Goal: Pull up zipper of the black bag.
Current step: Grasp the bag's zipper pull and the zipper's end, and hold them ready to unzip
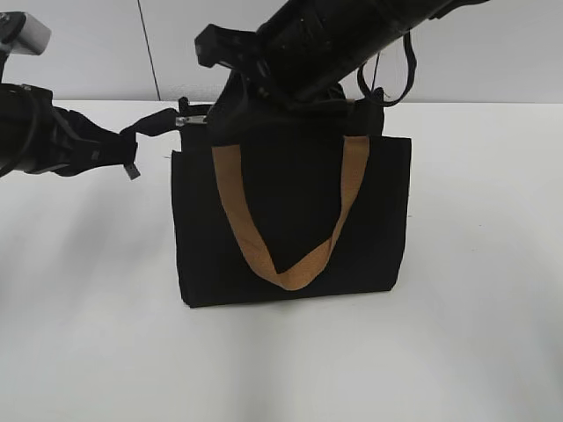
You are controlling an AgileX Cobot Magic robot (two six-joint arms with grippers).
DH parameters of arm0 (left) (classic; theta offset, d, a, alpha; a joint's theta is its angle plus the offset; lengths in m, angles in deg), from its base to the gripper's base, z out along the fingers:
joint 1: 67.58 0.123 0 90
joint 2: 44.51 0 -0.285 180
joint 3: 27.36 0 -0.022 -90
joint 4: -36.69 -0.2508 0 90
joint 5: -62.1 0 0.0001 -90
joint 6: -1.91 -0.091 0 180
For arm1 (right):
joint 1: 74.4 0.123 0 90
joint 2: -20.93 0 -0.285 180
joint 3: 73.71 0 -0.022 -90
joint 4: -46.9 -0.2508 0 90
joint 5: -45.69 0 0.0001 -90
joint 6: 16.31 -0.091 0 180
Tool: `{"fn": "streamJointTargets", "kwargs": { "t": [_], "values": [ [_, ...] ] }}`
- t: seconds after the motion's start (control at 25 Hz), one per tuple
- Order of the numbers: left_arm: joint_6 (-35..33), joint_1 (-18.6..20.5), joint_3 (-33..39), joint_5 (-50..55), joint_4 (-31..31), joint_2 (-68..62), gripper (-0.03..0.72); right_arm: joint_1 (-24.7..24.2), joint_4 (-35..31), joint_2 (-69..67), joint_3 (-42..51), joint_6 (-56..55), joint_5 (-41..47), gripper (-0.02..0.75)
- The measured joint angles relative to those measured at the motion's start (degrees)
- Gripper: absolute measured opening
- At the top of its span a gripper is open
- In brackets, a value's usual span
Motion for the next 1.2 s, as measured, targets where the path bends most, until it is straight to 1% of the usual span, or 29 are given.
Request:
{"fn": "streamJointTargets", "kwargs": {
  "t": [0.28,0.44,0.88,1.04,1.2],
  "values": [
    [0.2,0.0,0.0,2.08,0.0,0.0,-0.008,-4.3,-0.1,0.0,0.0,0.1,2.27,-0.015],
    [0.2,0.0,0.0,2.4,0.0,0.0,-0.008,-6.51,2.01,0.98,0.0,0.16,4.44,-0.015],
    [0.21,0.0,0.0,3.4,0.0,0.0,-0.008,-14.44,13.78,4.97,-0.01,0.16,12.42,-0.015],
    [0.21,0.0,0.0,3.54,0.0,0.0,-0.008,-15.11,21.16,6.29,-0.01,-1.19,13.13,-0.015],
    [0.21,-0.3,0.0,2.53,0.05,0.0,-0.008,-14.95,25.32,7.39,-0.01,-2.87,13.31,-0.015]
  ]
}}
